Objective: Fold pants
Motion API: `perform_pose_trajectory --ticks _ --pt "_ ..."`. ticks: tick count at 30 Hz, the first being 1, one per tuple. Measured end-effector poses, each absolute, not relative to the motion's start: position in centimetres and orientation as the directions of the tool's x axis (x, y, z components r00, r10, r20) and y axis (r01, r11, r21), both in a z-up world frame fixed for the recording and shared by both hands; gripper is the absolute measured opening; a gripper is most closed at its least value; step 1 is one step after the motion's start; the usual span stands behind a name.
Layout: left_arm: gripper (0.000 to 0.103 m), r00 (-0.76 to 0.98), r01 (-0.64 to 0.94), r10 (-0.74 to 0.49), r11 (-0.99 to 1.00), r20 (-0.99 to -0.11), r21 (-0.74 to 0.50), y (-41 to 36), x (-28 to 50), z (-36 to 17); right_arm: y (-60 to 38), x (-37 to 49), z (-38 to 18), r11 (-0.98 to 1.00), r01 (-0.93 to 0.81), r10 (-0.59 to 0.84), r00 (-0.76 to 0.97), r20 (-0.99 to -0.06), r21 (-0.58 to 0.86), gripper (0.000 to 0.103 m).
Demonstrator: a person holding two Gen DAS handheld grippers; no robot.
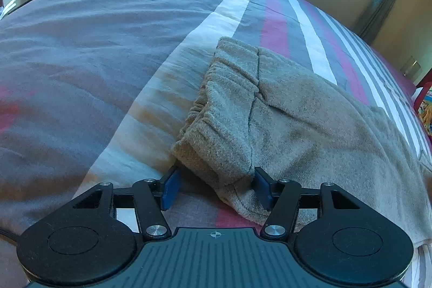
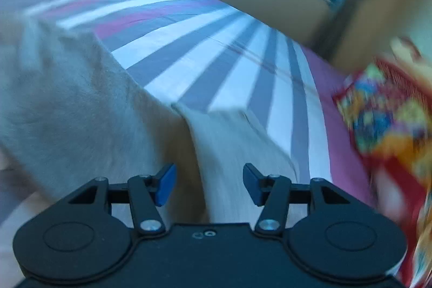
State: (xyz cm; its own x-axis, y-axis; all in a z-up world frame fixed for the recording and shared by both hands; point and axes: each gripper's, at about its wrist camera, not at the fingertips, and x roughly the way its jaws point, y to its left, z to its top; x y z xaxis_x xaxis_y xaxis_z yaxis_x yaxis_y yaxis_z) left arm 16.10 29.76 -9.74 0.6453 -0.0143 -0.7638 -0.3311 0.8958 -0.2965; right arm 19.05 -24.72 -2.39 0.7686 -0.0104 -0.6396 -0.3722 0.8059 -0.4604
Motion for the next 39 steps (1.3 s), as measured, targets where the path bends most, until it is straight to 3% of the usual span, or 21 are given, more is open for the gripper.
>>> perform_pose_trajectory --ticks 1,3,4,5,7,11,15,18,21,26,31,32,33,37,39 --pt "0.060 0.645 -0.330 -0.017 0.895 -0.764 -0.299 29.9 16.1 -9.8 -24.1 20.2 -2.9 0.788 -0.376 -0.033 0.765 -0.643 -0.488 0.052" --pt "0.060 0.643 -0.331 -0.022 0.893 -0.765 -0.304 30.0 16.1 -9.8 -23.4 22.6 -4.0 0.758 -0.398 -0.049 0.756 -0.653 -0.517 0.042" --pt "0.060 0.643 -0.332 -0.022 0.893 -0.766 -0.304 30.0 16.1 -9.8 -23.8 23.9 -4.4 0.761 -0.402 -0.054 0.744 -0.666 -0.510 0.011" --pt "0.060 0.643 -0.331 -0.021 0.894 -0.765 -0.302 29.9 16.1 -9.8 -24.2 24.7 -4.0 0.788 -0.385 -0.059 0.730 -0.681 -0.481 0.004" --pt "0.060 0.646 -0.329 -0.022 0.894 -0.763 -0.304 30.0 16.1 -9.8 -26.6 25.1 -1.6 0.873 -0.305 -0.017 0.762 -0.647 -0.382 0.004" --pt "0.060 0.647 -0.323 -0.021 0.898 -0.762 -0.299 29.8 16.0 -9.8 -34.1 21.6 3.9 0.992 -0.053 -0.009 0.869 -0.495 -0.110 0.004" --pt "0.060 0.645 -0.321 -0.018 0.901 -0.764 -0.292 29.6 16.0 -9.7 -42.8 15.5 4.6 0.975 0.139 -0.053 0.904 -0.423 0.175 0.004" --pt "0.060 0.639 -0.323 -0.015 0.902 -0.769 -0.286 29.6 16.2 -9.6 -48.0 11.6 0.8 0.890 0.258 -0.076 0.897 -0.435 0.377 0.004" --pt "0.060 0.631 -0.324 -0.015 0.903 -0.776 -0.281 29.6 16.4 -9.5 -52.2 10.9 -5.9 0.775 0.384 -0.044 0.824 -0.565 0.501 0.004" --pt "0.059 0.684 -0.331 -0.002 0.891 -0.729 -0.313 29.9 15.2 -7.9 -53.3 9.8 -9.0 0.688 0.398 -0.003 0.838 -0.546 0.607 0.010" --pt "0.059 0.788 -0.370 0.002 0.801 -0.616 -0.471 31.9 12.1 -7.3 -53.8 9.8 -8.9 0.699 0.370 0.032 0.839 -0.544 0.612 0.017" --pt "0.054 0.804 -0.368 -0.005 0.781 -0.595 -0.504 32.3 11.6 -7.2 -53.8 9.9 -8.8 0.700 0.365 0.038 0.839 -0.542 0.614 0.017" --pt "0.042 0.814 -0.360 -0.025 0.762 -0.580 -0.538 32.7 11.4 -7.3 -54.0 10.4 -8.7 0.701 0.364 0.040 0.839 -0.543 0.614 0.017" --pt "0.038 0.787 -0.377 -0.075 0.727 -0.612 -0.574 33.0 11.6 -8.5 -54.1 10.9 -8.6 0.707 0.368 0.039 0.832 -0.553 0.604 0.019" --pt "0.024 0.822 -0.348 -0.093 0.700 -0.562 -0.623 33.0 11.4 -8.5 -53.8 11.2 -8.5 0.720 0.367 0.035 0.829 -0.559 0.589 0.021"
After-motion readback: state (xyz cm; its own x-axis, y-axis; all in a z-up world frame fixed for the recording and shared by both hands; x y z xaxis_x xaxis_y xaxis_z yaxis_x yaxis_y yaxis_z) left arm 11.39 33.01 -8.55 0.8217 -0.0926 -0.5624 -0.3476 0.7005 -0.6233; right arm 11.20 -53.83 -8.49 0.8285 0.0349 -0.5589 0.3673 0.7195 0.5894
